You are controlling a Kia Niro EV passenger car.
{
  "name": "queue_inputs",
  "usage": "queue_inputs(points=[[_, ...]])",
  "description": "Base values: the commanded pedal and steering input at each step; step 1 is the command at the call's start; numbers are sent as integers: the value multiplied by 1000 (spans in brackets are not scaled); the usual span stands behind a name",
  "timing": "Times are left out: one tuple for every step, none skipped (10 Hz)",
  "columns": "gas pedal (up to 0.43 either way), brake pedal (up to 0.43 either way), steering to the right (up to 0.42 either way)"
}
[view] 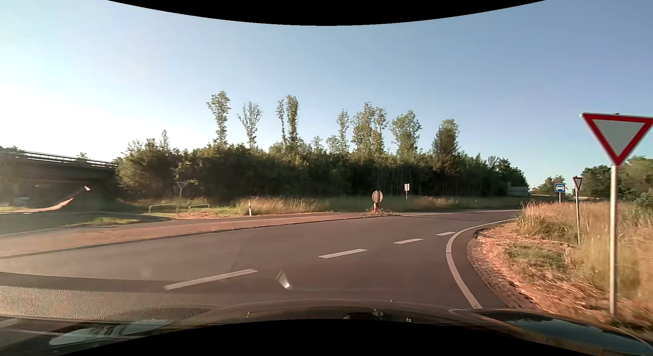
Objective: Follow the waypoints while adhering to traffic rules and regulations
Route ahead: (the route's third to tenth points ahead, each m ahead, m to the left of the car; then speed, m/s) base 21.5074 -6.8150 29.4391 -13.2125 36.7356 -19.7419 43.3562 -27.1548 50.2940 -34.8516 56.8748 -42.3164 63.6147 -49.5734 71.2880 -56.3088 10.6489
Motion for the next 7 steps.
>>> queue_inputs(points=[[260,0,170],[280,0,170],[287,0,169],[350,0,169],[350,0,168],[350,0,165],[350,0,161]])
